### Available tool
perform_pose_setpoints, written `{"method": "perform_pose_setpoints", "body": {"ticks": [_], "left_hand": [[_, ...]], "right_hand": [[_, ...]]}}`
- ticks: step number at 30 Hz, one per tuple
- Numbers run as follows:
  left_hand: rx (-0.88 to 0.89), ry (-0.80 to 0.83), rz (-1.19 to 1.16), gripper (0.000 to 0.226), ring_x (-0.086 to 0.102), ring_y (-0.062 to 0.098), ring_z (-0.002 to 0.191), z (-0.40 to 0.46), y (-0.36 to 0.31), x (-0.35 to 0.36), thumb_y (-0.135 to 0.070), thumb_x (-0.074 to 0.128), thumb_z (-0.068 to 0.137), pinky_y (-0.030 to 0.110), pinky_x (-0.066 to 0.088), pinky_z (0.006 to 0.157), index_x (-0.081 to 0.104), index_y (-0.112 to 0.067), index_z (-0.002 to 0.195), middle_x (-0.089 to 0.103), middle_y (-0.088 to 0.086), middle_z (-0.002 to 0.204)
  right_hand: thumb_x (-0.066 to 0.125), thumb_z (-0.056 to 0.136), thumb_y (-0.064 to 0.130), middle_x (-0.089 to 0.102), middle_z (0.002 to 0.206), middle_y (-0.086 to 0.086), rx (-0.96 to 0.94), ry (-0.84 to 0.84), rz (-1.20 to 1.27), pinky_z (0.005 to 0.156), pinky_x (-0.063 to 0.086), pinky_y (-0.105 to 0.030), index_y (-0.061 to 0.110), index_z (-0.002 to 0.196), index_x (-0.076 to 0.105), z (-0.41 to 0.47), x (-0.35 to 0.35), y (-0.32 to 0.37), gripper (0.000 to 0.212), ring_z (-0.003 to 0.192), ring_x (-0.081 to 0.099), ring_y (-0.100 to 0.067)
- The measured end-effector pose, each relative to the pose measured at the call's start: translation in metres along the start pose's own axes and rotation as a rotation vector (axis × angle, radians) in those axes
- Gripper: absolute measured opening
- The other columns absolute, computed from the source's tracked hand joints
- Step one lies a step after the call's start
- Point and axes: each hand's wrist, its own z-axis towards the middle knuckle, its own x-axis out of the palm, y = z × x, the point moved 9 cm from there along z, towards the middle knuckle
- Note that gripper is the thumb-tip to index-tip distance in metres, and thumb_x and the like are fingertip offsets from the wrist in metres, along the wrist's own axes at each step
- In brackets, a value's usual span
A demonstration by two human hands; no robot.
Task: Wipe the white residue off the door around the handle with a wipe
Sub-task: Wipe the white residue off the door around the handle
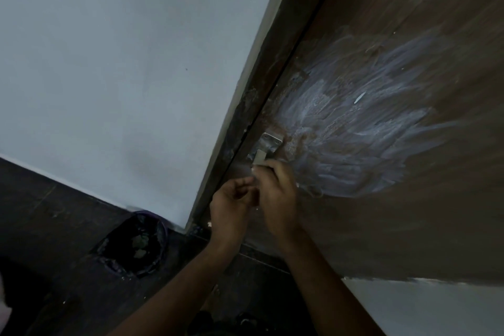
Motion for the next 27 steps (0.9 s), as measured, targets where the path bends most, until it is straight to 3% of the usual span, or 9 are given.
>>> {"method": "perform_pose_setpoints", "body": {"ticks": [2, 4, 6, 9, 13, 20, 24, 27], "left_hand": [[0.020, 0.008, 0.006, 0.019, 0.074, 0.016, 0.090, -0.002, -0.001, 0.001, -0.007, 0.063, 0.094, 0.030, 0.060, 0.076, 0.071, -0.007, 0.112, 0.077, 0.003, 0.098], [0.029, 0.051, 0.033, 0.020, 0.075, 0.014, 0.088, -0.003, -0.002, 0.004, -0.012, 0.063, 0.095, 0.031, 0.060, 0.077, 0.070, -0.009, 0.114, 0.077, 0.002, 0.098], [0.010, 0.116, 0.046, 0.021, 0.075, 0.013, 0.087, -0.005, 0.002, 0.011, -0.017, 0.068, 0.092, 0.029, 0.060, 0.078, 0.071, -0.015, 0.113, 0.078, 0.000, 0.097], [-0.037, 0.125, 0.011, 0.028, 0.074, 0.012, 0.084, -0.006, 0.013, 0.014, -0.016, 0.075, 0.085, 0.021, 0.057, 0.073, 0.069, -0.022, 0.112, 0.078, -0.001, 0.092], [-0.041, 0.144, 0.038, 0.032, 0.075, 0.010, 0.083, -0.006, 0.020, 0.025, -0.016, 0.077, 0.083, 0.019, 0.057, 0.072, 0.069, -0.019, 0.114, 0.078, -0.004, 0.089], [0.013, 0.079, 0.070, 0.025, 0.075, 0.012, 0.086, -0.010, 0.015, 0.031, -0.003, 0.065, 0.092, 0.032, 0.060, 0.075, 0.076, -0.025, 0.096, 0.078, -0.004, 0.091], [-0.018, 0.109, -0.016, 0.015, 0.074, 0.026, 0.093, -0.009, 0.008, 0.039, -0.012, 0.069, 0.090, 0.044, 0.058, 0.088, 0.077, -0.015, 0.102, 0.078, 0.004, 0.093], [-0.013, 0.107, -0.039, 0.016, 0.074, 0.027, 0.093, -0.009, 0.003, 0.039, -0.009, 0.068, 0.090, 0.045, 0.058, 0.088, 0.076, -0.009, 0.105, 0.078, 0.008, 0.096]], "right_hand": [[0.054, 0.096, 0.036, 0.063, 0.106, 0.000, -0.057, 0.035, 0.020, 0.091, 0.052, -0.028, 0.025, 0.096, 0.063, 0.005, 0.008, 0.012, 0.014, 0.102, 0.060, -0.012], [0.055, 0.095, 0.033, 0.063, 0.103, 0.005, -0.110, -0.003, -0.077, 0.089, 0.052, -0.025, 0.023, 0.096, 0.065, 0.003, 0.000, 0.015, 0.014, 0.098, 0.060, -0.006], [0.061, 0.091, 0.020, 0.066, 0.101, 0.007, -0.030, 0.004, -0.121, 0.083, 0.053, -0.021, 0.018, 0.096, 0.071, -0.003, -0.014, -0.004, 0.011, 0.093, 0.060, -0.003], [0.077, 0.076, -0.004, 0.069, 0.104, -0.012, -0.044, -0.036, -0.127, 0.086, 0.046, -0.006, 0.004, 0.097, 0.076, -0.017, -0.040, -0.018, 0.022, 0.094, 0.060, -0.015], [0.078, 0.081, 0.002, 0.069, 0.101, -0.013, 0.072, -0.159, -0.129, 0.079, 0.059, -0.031, 0.000, 0.096, 0.075, -0.019, -0.053, -0.023, 0.015, 0.091, 0.067, -0.022], [0.084, 0.073, -0.004, 0.072, 0.095, -0.013, -0.073, -0.108, -0.130, 0.074, 0.055, -0.024, -0.001, 0.092, 0.077, -0.008, -0.029, 0.007, 0.020, 0.083, 0.068, -0.027], [0.084, 0.077, 0.008, 0.075, 0.101, -0.007, -0.051, -0.177, -0.217, 0.071, 0.057, -0.037, 0.007, 0.100, 0.078, -0.024, -0.048, -0.020, 0.024, 0.086, 0.066, -0.029], [0.070, 0.089, 0.017, 0.073, 0.108, -0.007, -0.054, -0.176, -0.241, 0.081, 0.052, -0.042, 0.008, 0.109, 0.076, -0.028, -0.045, -0.023, 0.022, 0.094, 0.064, -0.030]]}}
